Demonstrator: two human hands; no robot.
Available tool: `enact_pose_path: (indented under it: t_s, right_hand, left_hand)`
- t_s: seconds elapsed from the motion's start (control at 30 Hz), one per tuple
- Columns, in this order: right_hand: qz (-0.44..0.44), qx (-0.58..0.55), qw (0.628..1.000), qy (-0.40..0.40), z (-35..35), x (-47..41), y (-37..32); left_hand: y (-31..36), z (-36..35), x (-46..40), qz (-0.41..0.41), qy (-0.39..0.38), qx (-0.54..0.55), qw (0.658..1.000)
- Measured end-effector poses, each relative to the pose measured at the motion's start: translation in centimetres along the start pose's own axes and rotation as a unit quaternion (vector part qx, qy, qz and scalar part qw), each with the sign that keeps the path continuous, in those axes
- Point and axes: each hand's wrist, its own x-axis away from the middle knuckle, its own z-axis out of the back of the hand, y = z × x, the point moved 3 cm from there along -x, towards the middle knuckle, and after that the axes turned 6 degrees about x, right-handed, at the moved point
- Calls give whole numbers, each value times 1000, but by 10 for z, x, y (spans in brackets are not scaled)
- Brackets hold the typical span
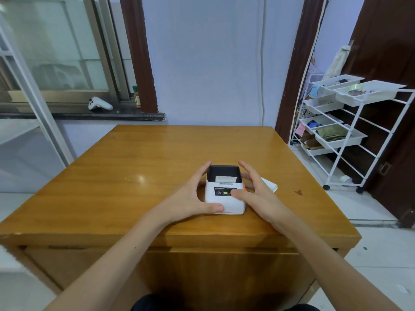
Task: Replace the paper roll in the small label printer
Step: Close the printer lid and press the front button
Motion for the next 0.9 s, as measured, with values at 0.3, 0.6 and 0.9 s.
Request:
enact_pose_path:
  t_s: [0.3, 0.6, 0.9]
  right_hand:
    - [17, 16, 1000, -4, -1, 3, -1]
    - [20, 22, 1000, -11, 0, 3, 6]
    - [28, 23, 999, -8, 1, 2, 6]
  left_hand:
    - [3, -2, 3, 9, -6, -1, 1000]
    - [0, -2, 1, 8, -12, -6, 1000]
    - [1, -2, 1, 5, -6, -13, 1000]
